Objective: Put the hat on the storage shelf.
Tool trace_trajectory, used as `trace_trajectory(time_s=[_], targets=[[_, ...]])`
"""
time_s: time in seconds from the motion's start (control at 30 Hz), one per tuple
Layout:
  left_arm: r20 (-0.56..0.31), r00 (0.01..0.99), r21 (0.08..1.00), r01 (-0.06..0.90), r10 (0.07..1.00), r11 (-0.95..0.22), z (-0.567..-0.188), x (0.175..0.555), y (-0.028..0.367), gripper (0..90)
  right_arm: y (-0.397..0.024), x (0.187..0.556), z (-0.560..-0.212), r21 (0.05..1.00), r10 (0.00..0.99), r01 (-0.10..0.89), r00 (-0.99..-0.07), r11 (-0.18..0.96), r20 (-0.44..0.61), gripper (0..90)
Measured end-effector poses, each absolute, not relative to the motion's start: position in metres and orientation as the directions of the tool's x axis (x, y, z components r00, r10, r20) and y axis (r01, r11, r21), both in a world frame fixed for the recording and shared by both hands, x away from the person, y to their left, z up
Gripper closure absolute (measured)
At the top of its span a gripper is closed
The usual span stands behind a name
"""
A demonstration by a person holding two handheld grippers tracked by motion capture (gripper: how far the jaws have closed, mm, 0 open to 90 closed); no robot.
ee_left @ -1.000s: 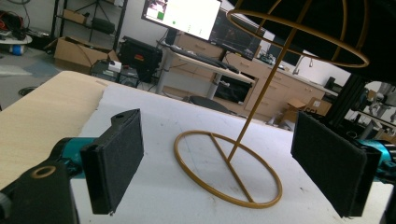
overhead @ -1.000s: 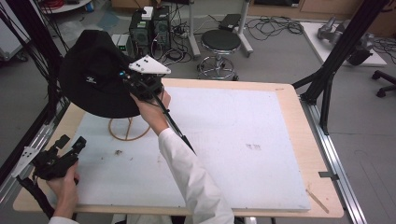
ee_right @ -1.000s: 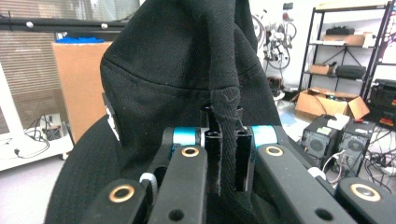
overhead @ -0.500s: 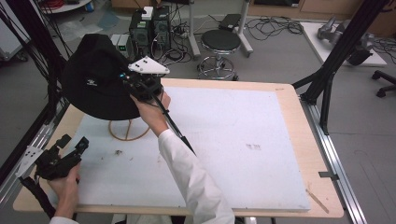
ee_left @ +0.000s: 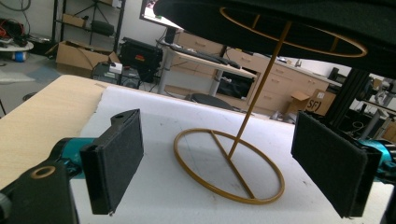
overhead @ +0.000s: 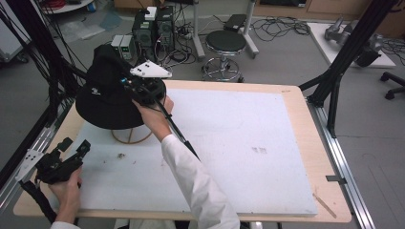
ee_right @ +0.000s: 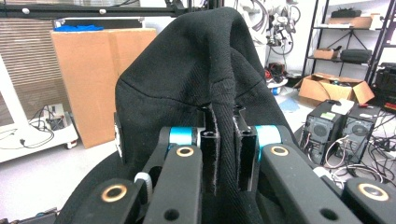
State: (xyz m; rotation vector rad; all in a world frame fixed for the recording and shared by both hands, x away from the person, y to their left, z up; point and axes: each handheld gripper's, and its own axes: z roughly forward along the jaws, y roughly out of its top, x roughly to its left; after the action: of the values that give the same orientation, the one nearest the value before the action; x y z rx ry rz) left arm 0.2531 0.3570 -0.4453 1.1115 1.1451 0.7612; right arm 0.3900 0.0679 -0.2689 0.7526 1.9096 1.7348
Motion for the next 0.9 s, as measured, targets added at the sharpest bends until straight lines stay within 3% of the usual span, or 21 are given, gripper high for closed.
trace_trajectory(time_s=[0.1,0.37,0.57,0.67,0.9], targets=[[-0.312,0.277,0.950,0.065,0.909,0.306,-0.445,0.253,0.357,17.1,0.066,0.390,-0.272,0.994,0.660,0.100,-0.750,0.049,0.043,83.1],[-0.313,0.279,0.949,0.067,0.908,0.307,-0.446,0.253,0.357,17.1,0.063,0.391,-0.275,0.990,0.662,0.125,-0.747,0.060,0.054,68.8],[-0.310,0.280,0.950,0.061,0.908,0.305,-0.445,0.253,0.356,17.1,0.064,0.395,-0.280,0.982,0.676,0.174,-0.733,0.079,0.076,47.4],[-0.310,0.280,0.950,0.061,0.909,0.305,-0.445,0.253,0.356,17.1,0.063,0.395,-0.283,0.980,0.675,0.184,-0.733,0.076,0.085,41.7],[-0.302,0.279,0.953,0.061,0.911,0.297,-0.444,0.253,0.355,17.1,0.053,0.395,-0.284,0.984,0.674,0.174,-0.732,0.045,0.099,35.1]])
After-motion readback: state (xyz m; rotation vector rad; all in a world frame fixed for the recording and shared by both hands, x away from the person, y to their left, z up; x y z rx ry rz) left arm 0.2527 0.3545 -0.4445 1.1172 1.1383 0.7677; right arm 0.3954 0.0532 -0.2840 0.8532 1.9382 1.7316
